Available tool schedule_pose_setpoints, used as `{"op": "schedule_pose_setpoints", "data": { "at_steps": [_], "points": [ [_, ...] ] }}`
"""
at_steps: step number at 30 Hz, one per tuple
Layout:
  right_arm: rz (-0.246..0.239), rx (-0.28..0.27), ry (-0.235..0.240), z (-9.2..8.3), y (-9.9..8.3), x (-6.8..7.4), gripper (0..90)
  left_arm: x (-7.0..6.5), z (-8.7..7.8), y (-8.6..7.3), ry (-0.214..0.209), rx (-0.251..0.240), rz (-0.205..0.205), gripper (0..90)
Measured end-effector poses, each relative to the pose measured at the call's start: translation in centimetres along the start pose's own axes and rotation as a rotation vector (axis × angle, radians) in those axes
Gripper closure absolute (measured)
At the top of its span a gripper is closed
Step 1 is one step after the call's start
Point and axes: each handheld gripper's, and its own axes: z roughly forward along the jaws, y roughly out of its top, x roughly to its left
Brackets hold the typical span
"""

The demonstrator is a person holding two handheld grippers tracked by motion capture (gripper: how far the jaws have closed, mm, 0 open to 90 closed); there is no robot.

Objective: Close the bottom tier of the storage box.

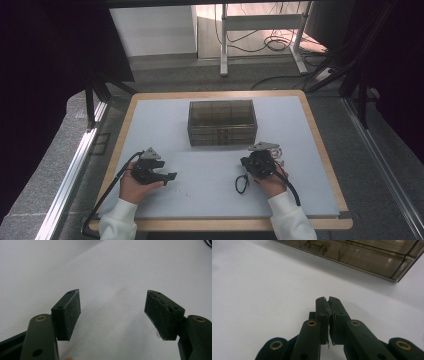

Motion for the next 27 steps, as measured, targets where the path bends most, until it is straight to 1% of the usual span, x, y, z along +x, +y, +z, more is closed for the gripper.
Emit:
{"op": "schedule_pose_setpoints", "data": {
  "at_steps": [1,6,7,8,10,12,13,15,17,18,19,22,23,25,27],
  "points": [
    [0.006,-0.008,0.001,-0.2,0.0,-0.1,85.7,0.0,0.0,0.0,0.000,0.000,0.000,29.3],
    [0.002,-0.009,0.005,-0.4,-0.2,-0.2,83.4,0.0,-0.2,-0.1,0.002,-0.003,0.003,29.3],
    [-0.006,-0.009,0.002,-0.6,-0.4,-0.3,74.5,0.1,-0.2,-0.1,0.000,-0.005,0.002,29.3],
    [-0.006,-0.009,0.002,-0.6,-0.4,-0.3,74.5,0.1,-0.2,-0.1,0.001,-0.006,-0.002,29.3],
    [-0.016,-0.014,-0.003,-0.8,-0.6,-0.4,62.5,0.2,-0.2,-0.2,0.002,-0.006,-0.007,29.3],
    [-0.016,-0.021,-0.021,-1.1,-0.8,-0.7,52.5,0.2,-0.3,-0.2,0.002,-0.010,-0.006,29.3],
    [-0.016,-0.021,-0.021,-1.1,-0.8,-0.7,52.5,0.2,-0.3,-0.2,0.002,-0.010,-0.006,29.3],
    [-0.013,-0.034,-0.029,-1.3,-0.9,-0.9,46.0,0.2,-0.3,-0.2,0.003,-0.010,-0.006,29.3],
    [-0.013,-0.037,-0.021,-1.5,-1.0,-1.0,42.8,0.2,-0.3,-0.2,0.000,-0.008,-0.008,29.3],
    [-0.013,-0.037,-0.021,-1.5,-1.0,-1.0,42.8,0.2,-0.3,-0.2,0.000,-0.008,-0.008,29.3],
    [-0.015,-0.041,-0.021,-1.6,-1.0,-1.0,39.9,0.2,-0.3,-0.2,-0.001,-0.007,-0.007,29.3],
    [-0.014,-0.047,-0.031,-1.9,-1.1,-1.1,36.2,0.3,-0.4,-0.3,0.003,-0.007,-0.010,29.4],
    [-0.014,-0.047,-0.031,-1.9,-1.1,-1.1,36.2,0.4,-0.4,-0.3,0.004,-0.010,-0.008,29.4],
    [-0.011,-0.055,-0.037,-2.2,-1.2,-1.2,34.5,0.4,-0.5,-0.4,0.007,-0.017,-0.016,29.4],
    [-0.011,-0.056,-0.028,-2.3,-1.3,-1.4,33.4,0.4,-0.6,-0.4,0.008,-0.019,-0.020,29.4]
  ]
}}
